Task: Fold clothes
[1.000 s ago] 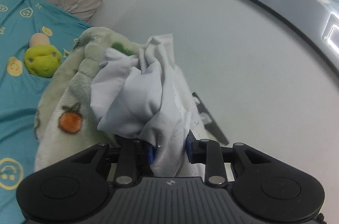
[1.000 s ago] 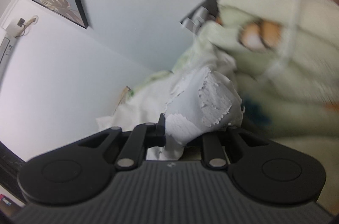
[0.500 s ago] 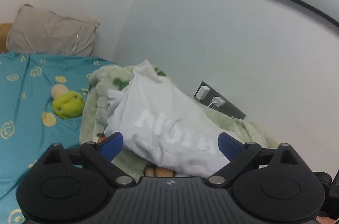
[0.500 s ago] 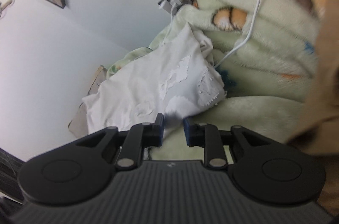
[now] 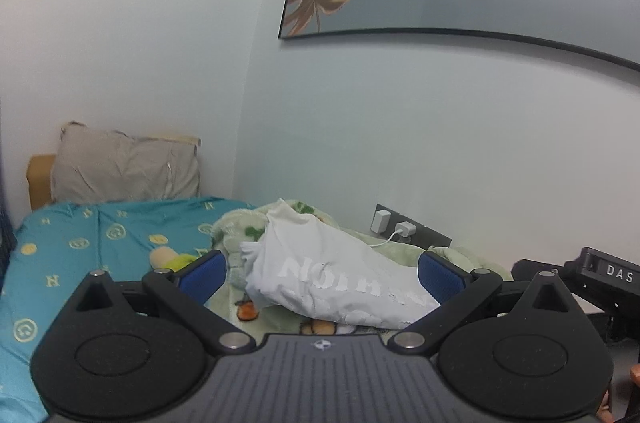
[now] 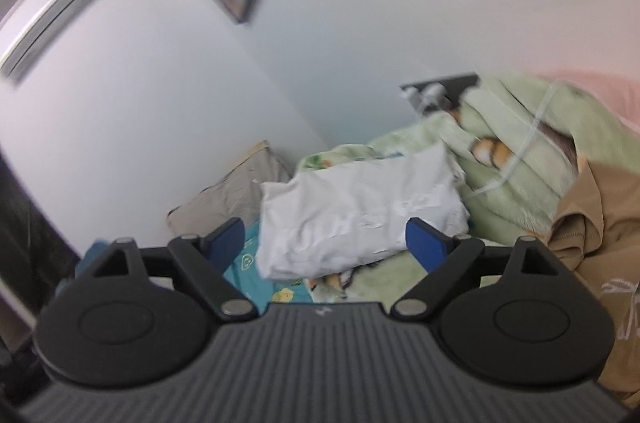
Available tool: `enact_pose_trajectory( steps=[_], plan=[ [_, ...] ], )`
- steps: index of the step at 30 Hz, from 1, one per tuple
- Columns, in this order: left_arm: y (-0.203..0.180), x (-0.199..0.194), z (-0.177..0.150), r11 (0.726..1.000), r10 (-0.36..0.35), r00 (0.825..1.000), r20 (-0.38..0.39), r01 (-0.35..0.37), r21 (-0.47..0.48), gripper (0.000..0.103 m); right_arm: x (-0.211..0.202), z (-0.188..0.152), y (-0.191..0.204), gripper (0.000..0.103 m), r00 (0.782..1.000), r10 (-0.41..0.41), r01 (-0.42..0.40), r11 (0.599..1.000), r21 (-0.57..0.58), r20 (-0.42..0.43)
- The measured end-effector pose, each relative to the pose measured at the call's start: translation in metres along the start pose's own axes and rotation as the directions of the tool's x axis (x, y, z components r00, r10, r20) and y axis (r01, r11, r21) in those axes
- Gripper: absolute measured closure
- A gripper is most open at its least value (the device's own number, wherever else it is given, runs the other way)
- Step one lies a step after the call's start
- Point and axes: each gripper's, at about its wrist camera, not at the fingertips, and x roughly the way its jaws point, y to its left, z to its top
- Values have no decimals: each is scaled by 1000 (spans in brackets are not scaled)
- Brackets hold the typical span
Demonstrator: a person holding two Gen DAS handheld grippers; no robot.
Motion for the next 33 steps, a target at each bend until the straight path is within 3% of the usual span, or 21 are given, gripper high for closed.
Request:
enact_pose_trajectory(
  steps=[6,12,23,33],
  plan=[
    [4,-34,-25,999,33,998,48,-35,36,0,-25,-25,27,14,996,2,17,979,-204,93],
    [6,-39,-46,998,30,997,73,-34,61,0,-48,-49,52,14,984,20,50,921,-386,175],
    [1,-4,-80,991,39,998,41,-43,123,0,-20,-63,39,14,986,-22,93,898,-431,165],
    [4,4,-79,992,43,998,54,-49,118,0,-15,-64,45,14,982,-28,109,889,-446,185]
  ],
)
